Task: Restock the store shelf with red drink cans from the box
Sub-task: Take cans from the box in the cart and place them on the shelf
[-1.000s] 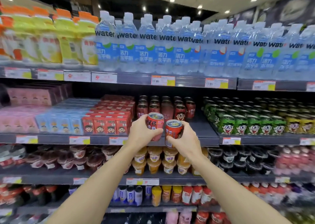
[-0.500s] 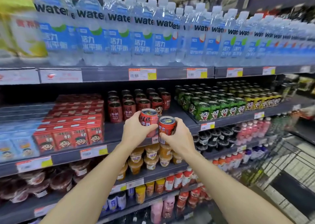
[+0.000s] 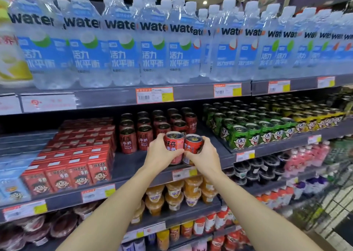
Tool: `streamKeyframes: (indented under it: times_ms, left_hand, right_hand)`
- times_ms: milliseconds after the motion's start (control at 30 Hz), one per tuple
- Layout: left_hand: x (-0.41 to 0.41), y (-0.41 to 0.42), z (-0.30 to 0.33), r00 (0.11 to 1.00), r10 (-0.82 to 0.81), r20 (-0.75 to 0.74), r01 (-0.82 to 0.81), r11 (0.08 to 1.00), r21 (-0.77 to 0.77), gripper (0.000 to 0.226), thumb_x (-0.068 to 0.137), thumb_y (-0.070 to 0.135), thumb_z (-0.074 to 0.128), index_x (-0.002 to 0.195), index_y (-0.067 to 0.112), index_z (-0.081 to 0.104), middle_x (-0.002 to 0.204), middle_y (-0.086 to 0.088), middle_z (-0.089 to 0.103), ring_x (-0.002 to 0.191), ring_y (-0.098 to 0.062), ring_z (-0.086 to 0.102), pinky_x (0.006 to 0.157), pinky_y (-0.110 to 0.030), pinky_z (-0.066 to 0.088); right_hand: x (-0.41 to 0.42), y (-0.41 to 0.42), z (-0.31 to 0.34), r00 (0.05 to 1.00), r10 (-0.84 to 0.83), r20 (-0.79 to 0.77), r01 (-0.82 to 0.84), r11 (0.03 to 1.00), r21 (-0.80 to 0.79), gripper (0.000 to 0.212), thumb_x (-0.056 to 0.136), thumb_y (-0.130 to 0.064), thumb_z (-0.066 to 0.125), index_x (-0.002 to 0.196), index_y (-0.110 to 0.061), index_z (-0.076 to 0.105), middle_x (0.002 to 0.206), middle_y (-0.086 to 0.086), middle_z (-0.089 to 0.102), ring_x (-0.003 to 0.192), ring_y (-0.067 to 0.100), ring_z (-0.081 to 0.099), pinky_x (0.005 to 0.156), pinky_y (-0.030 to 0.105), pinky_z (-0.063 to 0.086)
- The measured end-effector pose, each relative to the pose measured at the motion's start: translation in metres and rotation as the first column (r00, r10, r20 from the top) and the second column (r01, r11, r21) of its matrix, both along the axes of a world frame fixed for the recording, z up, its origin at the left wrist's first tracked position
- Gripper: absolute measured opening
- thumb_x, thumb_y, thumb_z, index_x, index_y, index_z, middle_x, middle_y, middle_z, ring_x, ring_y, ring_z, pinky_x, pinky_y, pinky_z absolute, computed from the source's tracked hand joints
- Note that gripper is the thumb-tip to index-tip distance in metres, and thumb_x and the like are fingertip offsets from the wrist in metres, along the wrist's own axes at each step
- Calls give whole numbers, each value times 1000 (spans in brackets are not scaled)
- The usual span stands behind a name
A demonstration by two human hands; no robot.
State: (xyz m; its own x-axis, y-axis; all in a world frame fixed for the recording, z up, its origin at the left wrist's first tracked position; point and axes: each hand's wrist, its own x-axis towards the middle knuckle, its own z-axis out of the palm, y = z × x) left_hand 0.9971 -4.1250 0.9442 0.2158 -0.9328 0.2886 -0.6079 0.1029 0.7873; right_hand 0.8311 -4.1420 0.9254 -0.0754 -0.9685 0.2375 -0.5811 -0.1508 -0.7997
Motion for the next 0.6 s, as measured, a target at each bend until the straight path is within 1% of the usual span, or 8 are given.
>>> streamKeyframes:
  times_ms: [167, 267, 333, 433, 533, 600]
  left_hand:
    - [-3, -13, -17, 998, 65, -12, -65, 998, 1, 73, 66, 41, 87, 125, 17, 49, 116, 2, 63, 105, -15, 61, 84, -30, 51]
    - [-7, -19, -27, 994, 102, -43, -104, 993, -47, 71, 67, 36, 87, 125, 16, 50, 117, 1, 64, 107, -15, 61, 83, -28, 48]
    - [-6, -24, -33, 993, 104, -58, -107, 993, -57, 70, 67, 37, 87, 124, 19, 51, 117, 2, 64, 107, -14, 60, 84, -28, 47]
    - [-1, -29, -39, 994, 94, -47, -97, 994, -59, 70, 66, 41, 86, 123, 23, 51, 114, 7, 64, 105, -11, 61, 86, -31, 50]
    - [7, -32, -44, 996, 84, -38, -86, 994, -61, 70, 66, 41, 86, 124, 24, 51, 113, 10, 63, 103, -7, 60, 86, -27, 49]
    - [13, -34, -49, 997, 75, -18, -76, 995, -61, 71, 66, 44, 85, 125, 26, 50, 116, 11, 63, 105, -6, 60, 87, -28, 50]
  right_hand:
    - [4, -22, -12, 1000, 31, 3, -31, 1000, 2, 77, 73, -42, 80, 138, -28, 41, 127, -6, 60, 115, 19, 60, 94, 44, 51]
    - [8, -31, -16, 999, 48, 14, -48, 999, -4, 76, 75, -43, 80, 138, -29, 41, 127, -7, 59, 116, 18, 60, 95, 43, 51]
    - [9, -39, -17, 998, 55, 23, -55, 998, -5, 76, 75, -43, 80, 139, -28, 41, 128, -6, 59, 117, 19, 59, 95, 43, 50]
    - [11, -45, -22, 998, 66, 20, -66, 998, -4, 75, 76, -42, 79, 139, -26, 41, 129, -5, 58, 118, 20, 59, 95, 41, 49]
    - [14, -50, -28, 997, 81, 10, -81, 997, -18, 75, 77, -42, 79, 140, -27, 41, 130, -6, 57, 119, 20, 58, 95, 40, 49]
    - [15, -53, -29, 996, 88, -13, -88, 995, -38, 78, 77, -42, 79, 142, -26, 40, 132, -6, 56, 120, 19, 57, 95, 39, 48]
